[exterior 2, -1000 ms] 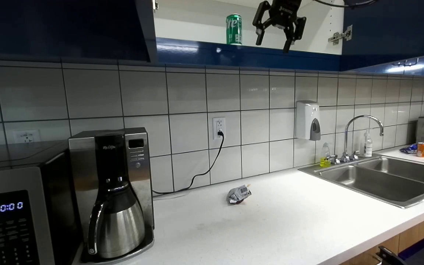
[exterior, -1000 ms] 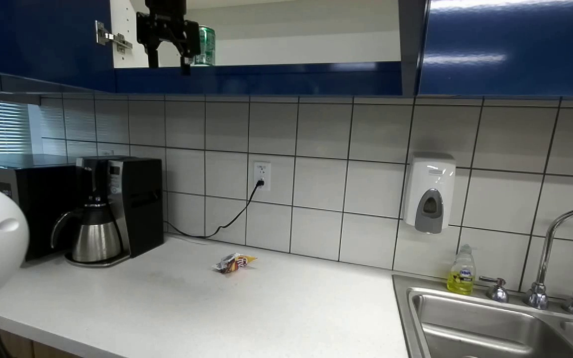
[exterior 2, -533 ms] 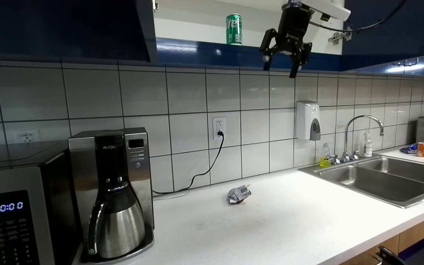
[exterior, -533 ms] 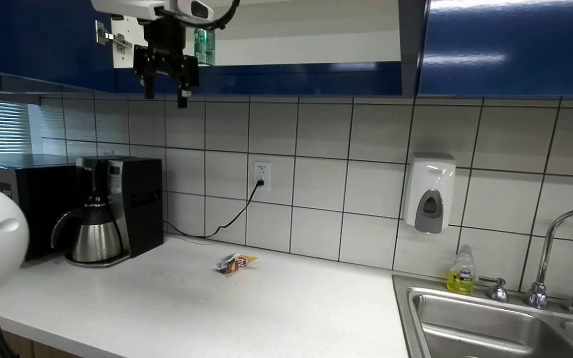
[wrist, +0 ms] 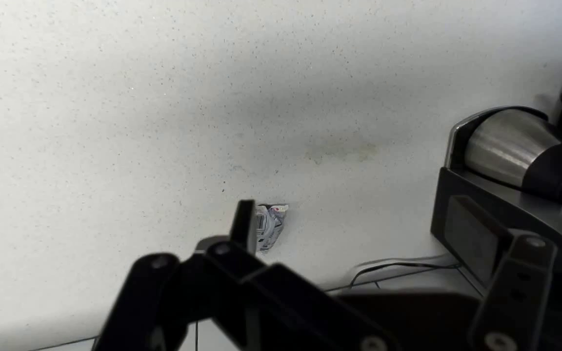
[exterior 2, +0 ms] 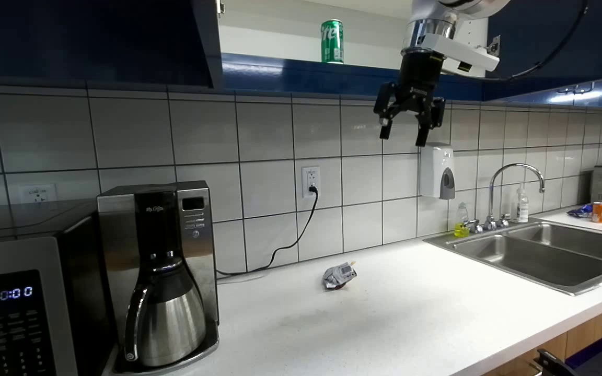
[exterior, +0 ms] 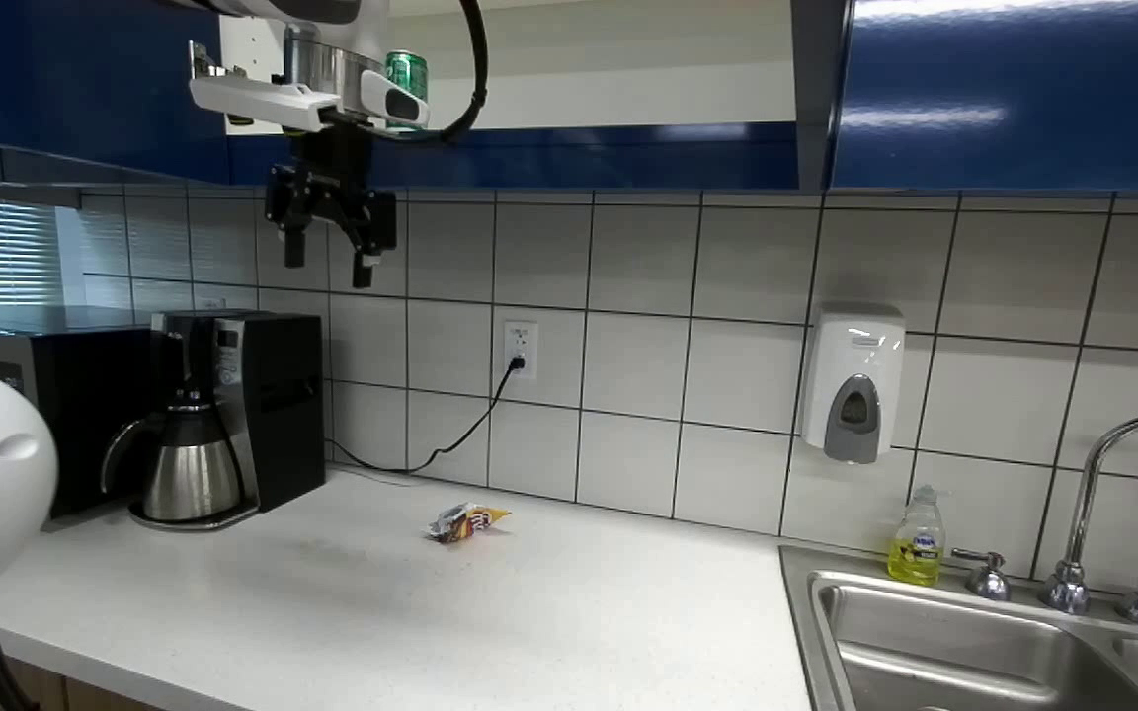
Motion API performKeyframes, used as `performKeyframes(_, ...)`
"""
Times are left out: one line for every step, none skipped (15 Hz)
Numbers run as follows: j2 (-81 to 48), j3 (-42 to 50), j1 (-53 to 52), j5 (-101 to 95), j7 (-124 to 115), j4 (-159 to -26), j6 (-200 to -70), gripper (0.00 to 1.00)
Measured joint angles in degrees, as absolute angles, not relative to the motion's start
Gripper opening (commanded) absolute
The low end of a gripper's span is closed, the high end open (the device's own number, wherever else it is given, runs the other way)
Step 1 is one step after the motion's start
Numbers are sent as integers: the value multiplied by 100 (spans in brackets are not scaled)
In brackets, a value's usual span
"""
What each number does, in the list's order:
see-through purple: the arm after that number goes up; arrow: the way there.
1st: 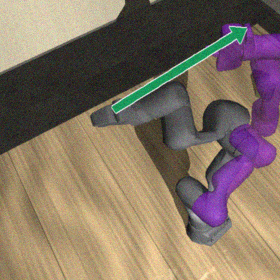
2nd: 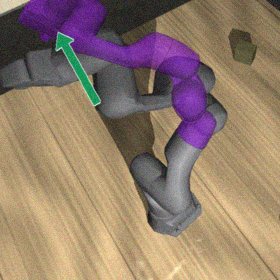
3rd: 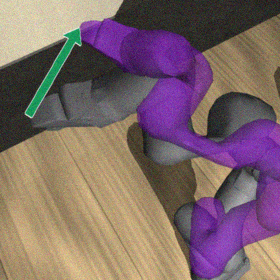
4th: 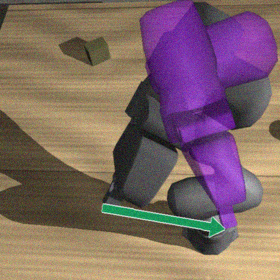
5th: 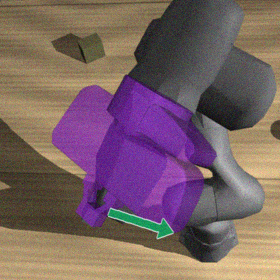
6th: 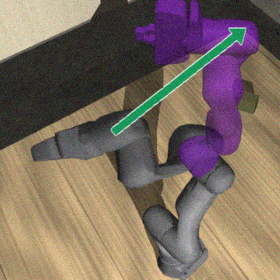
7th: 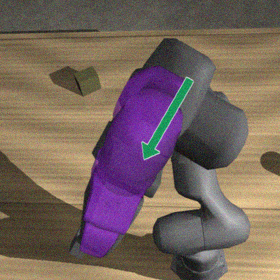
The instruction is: Put the can in the cabinet
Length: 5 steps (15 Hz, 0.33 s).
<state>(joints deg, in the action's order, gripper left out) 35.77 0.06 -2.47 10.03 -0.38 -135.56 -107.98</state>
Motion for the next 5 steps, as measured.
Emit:
performKeyframes(3575,9,-247,1003,-31,-13610,-10806,100)
performKeyframes(3571,9,-247,1003,-31,-13611,-10806,100)
performKeyframes(3571,9,-247,1003,-31,-13608,-10806,100)
performKeyframes(3572,9,-247,1003,-31,-13606,-10806,100)
performKeyframes(3572,9,-247,1003,-31,-13606,-10806,100)
